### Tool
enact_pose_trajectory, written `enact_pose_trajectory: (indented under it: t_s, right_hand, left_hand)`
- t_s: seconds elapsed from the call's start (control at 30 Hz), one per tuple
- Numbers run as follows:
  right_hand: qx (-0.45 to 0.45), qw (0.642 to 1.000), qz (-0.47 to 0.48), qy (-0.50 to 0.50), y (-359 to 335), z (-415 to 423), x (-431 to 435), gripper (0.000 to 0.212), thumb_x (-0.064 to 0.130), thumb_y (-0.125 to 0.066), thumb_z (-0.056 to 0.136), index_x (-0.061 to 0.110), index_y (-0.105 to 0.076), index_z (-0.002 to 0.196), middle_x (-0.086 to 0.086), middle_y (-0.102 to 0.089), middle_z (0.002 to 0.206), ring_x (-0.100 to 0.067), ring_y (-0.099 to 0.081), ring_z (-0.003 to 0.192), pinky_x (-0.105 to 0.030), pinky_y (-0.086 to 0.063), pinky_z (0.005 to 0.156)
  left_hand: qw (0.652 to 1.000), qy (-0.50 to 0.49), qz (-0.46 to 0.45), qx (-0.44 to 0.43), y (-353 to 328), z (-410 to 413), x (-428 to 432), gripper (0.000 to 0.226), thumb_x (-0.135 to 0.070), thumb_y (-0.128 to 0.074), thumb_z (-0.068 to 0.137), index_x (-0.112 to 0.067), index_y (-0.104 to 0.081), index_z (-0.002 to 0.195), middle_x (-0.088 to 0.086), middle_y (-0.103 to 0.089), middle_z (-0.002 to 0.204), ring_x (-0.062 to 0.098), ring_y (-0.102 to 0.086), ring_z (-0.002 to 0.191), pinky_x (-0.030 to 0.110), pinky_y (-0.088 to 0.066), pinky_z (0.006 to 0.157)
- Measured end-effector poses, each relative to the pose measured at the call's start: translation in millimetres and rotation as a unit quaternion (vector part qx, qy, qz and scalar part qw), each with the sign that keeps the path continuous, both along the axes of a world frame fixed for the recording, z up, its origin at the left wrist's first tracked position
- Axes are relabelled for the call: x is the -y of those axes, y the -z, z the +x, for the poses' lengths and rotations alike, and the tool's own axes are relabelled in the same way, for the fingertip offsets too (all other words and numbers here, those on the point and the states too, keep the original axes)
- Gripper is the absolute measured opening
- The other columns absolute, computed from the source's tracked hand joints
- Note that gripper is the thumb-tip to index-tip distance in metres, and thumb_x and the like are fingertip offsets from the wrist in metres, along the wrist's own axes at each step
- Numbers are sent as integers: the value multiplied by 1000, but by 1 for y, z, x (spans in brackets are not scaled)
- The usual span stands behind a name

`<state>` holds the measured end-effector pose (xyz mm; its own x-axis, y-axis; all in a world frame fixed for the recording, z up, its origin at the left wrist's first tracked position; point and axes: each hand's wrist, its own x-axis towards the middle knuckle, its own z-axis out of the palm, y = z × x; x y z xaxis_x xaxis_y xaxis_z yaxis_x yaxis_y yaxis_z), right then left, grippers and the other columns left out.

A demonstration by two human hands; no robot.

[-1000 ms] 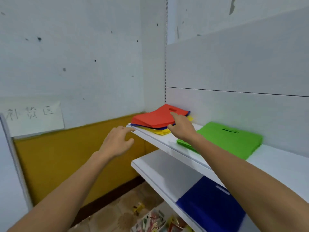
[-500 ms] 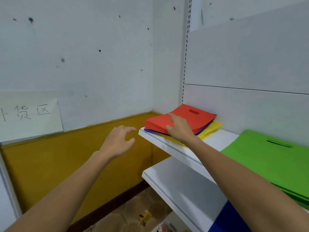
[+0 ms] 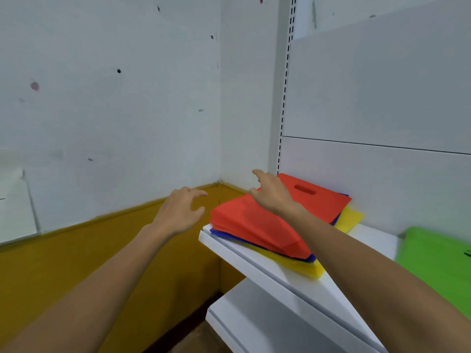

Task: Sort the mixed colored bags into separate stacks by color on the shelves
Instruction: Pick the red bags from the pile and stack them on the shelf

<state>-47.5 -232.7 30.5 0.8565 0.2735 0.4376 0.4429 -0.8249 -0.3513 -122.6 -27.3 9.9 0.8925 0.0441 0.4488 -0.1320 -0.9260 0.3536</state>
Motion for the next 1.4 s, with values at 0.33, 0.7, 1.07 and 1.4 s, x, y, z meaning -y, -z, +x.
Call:
enact_pose_trajectory:
  t_s: [0.33,0.7,1.07,1.4]
  right_hand:
    - [-19,977,30,212,-3,48,78,54,22,-51,90,10,-36,141,-19,-50,130,-33,-44,123,-39,-37,103]
    - [-30,905,82,416,17,15,79,52,21,-51,88,10,-40,138,-16,-52,131,-30,-46,123,-37,-39,100]
    - [-133,812,52,565,60,12,34,46,38,-45,95,3,-49,126,-19,-48,131,-36,-48,121,-40,-40,97]
    - [-9,804,37,593,75,14,29,32,29,-49,95,2,-46,112,-14,-52,117,-33,-52,110,-39,-43,81]
  left_hand:
    - [986,168,-6,-5,14,139,15,40,-17,-61,83,-15,-59,123,10,-59,124,26,-54,114,35,-41,100]
    - [966,251,8,-55,38,220,23,50,-36,-44,94,-11,-39,137,17,-53,130,34,-47,122,41,-38,101]
    - [966,235,85,-65,57,217,43,45,-41,-47,91,-7,-53,121,15,-55,124,32,-48,115,37,-39,96]
    - [974,222,45,-19,60,211,44,42,-40,-44,95,-3,-52,114,15,-61,114,32,-53,108,37,-41,86]
